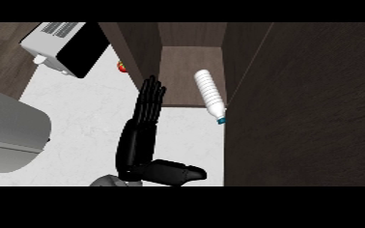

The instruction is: Pick up the bottled water, place it into the cabinet and close the cabinet

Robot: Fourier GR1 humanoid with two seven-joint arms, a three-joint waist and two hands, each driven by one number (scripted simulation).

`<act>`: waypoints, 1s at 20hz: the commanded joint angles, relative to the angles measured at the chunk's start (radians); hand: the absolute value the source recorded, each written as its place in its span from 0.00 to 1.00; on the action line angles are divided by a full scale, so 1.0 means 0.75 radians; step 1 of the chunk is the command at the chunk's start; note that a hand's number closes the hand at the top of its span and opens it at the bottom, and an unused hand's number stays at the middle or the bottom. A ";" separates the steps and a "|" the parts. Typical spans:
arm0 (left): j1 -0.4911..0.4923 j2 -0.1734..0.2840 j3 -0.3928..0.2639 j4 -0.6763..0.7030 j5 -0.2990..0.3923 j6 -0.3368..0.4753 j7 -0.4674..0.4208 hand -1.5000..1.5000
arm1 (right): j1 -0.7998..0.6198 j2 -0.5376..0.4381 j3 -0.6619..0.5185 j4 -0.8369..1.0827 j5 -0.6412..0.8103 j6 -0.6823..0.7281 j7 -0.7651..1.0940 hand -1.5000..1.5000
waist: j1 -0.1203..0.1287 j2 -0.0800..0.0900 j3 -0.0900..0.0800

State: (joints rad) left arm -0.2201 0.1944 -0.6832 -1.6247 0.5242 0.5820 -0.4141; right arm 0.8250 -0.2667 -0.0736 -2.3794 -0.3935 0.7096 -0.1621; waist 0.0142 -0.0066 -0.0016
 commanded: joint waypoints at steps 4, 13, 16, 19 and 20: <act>0.306 0.129 -0.047 -0.201 -0.019 -0.036 -0.094 0.00 | 0.027 -0.035 0.202 -0.290 0.109 -0.013 0.189 1.00 | -0.002 0.003 -0.002; 0.403 0.250 0.042 -0.383 0.000 -0.046 -0.080 0.00 | -0.072 0.026 0.552 -0.320 0.324 -0.078 0.301 1.00 | -0.011 -0.008 -0.004; 0.479 0.314 0.073 -0.423 0.039 -0.096 -0.088 0.00 | -0.103 0.054 0.684 -0.333 0.379 -0.131 0.371 1.00 | -0.008 -0.010 -0.008; 0.540 0.325 0.120 -0.463 0.052 -0.097 -0.137 0.00 | -0.146 0.066 0.788 -0.347 0.433 -0.172 0.434 1.00 | -0.001 -0.011 -0.009; 0.541 0.323 0.131 -0.435 0.061 -0.108 -0.141 0.00 | -0.179 0.073 0.808 -0.347 0.469 -0.170 0.423 1.00 | -0.014 -0.010 -0.009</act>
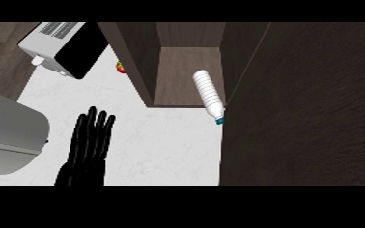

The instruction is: Pick up the bottled water, place it into the cabinet and close the cabinet

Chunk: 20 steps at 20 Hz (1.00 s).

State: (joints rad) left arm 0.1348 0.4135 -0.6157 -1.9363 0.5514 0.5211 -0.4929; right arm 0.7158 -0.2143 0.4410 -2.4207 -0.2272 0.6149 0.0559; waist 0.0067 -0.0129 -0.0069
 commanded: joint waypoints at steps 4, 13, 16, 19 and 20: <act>0.117 0.093 0.072 -0.107 0.055 -0.046 0.003 0.00 | -0.171 0.100 0.303 -0.241 0.383 -0.121 0.206 1.00 | 0.015 0.000 -0.001; 0.231 0.170 0.165 -0.117 0.135 -0.174 -0.059 0.00 | -0.503 0.260 0.519 -0.114 0.575 -0.205 0.449 1.00 | 0.029 -0.004 -0.006; 0.265 0.186 0.183 -0.117 0.136 -0.212 -0.097 0.00 | -0.624 0.279 0.537 -0.084 0.570 -0.295 0.528 1.00 | 0.032 -0.001 -0.007; 0.313 0.196 0.174 -0.161 0.146 -0.231 -0.105 0.00 | -0.734 0.279 0.571 -0.013 0.579 -0.363 0.560 1.00 | 0.039 -0.003 -0.005; 0.282 0.213 0.211 -0.147 0.163 -0.243 -0.090 0.00 | -0.779 0.279 0.556 -0.018 0.553 -0.375 0.580 1.00 | 0.037 0.002 -0.007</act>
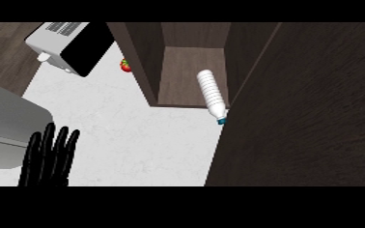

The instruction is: Pick up the bottled water, place it into the cabinet and close the cabinet

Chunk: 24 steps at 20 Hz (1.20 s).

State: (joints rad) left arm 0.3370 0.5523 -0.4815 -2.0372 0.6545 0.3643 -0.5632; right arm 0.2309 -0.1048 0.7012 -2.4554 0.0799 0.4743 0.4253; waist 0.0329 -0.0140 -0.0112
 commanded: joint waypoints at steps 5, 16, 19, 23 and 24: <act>0.061 0.047 0.049 -0.004 0.038 -0.077 -0.024 0.00 | -0.280 0.130 0.173 0.103 0.144 -0.229 0.119 1.00 | 0.022 0.008 -0.001; 0.094 0.103 0.105 -0.043 0.077 -0.161 -0.037 0.00 | -0.342 0.127 0.116 0.144 0.062 -0.189 0.127 1.00 | 0.070 0.018 -0.003; 0.097 0.099 0.111 -0.040 0.085 -0.184 -0.056 0.00 | -0.333 0.127 0.091 0.159 0.040 -0.190 0.123 1.00 | 0.081 0.024 -0.005; 0.112 0.104 0.109 -0.033 0.098 -0.203 -0.052 0.00 | -0.297 0.128 0.068 0.183 -0.038 -0.218 0.102 1.00 | 0.093 0.042 -0.003; 0.100 0.119 0.138 -0.028 0.104 -0.205 -0.046 0.00 | -0.295 0.128 0.068 0.179 -0.050 -0.218 0.100 1.00 | 0.092 0.045 -0.003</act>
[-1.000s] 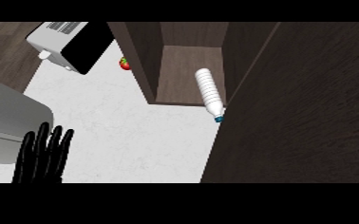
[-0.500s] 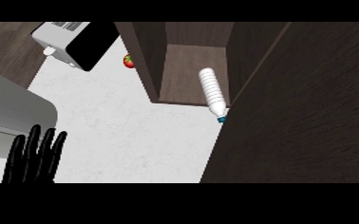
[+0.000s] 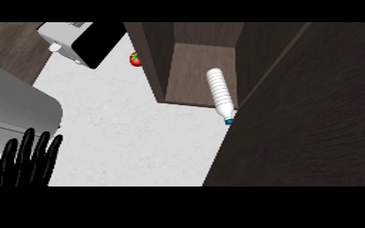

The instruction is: Pick up the bottled water, place it into the cabinet and close the cabinet

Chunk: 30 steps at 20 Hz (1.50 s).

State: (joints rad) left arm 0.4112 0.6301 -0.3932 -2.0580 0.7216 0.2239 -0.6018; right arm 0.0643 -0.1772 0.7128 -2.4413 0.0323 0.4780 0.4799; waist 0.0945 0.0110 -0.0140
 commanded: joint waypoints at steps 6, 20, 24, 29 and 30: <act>-0.022 0.021 0.012 -0.006 0.014 -0.067 -0.006 0.00 | -0.038 0.225 0.103 0.261 -0.211 -0.134 0.075 1.00 | 0.065 0.042 -0.002; 0.029 0.048 0.064 0.000 0.036 -0.095 -0.023 0.00 | 0.049 0.227 -0.201 0.313 -0.524 -0.296 0.021 1.00 | 0.027 0.033 0.005; 0.047 0.048 0.077 0.036 0.051 -0.114 -0.030 0.00 | 0.057 0.228 -0.269 0.335 -0.509 -0.403 -0.014 1.00 | 0.008 0.032 0.002; 0.039 0.056 0.053 0.014 0.050 -0.152 -0.025 0.00 | -0.125 0.230 -0.422 0.496 -0.549 -0.518 -0.062 1.00 | 0.058 0.042 0.007; 0.038 0.058 0.065 0.003 0.052 -0.142 -0.022 0.00 | -0.186 0.231 -0.435 0.543 -0.534 -0.574 -0.059 1.00 | 0.061 0.034 0.008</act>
State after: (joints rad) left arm 0.4400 0.6712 -0.3423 -2.0497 0.7570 0.1274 -0.6213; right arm 0.0436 -0.0655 0.4256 -2.1598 -0.4065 0.2046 0.4480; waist 0.1288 0.0374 -0.0097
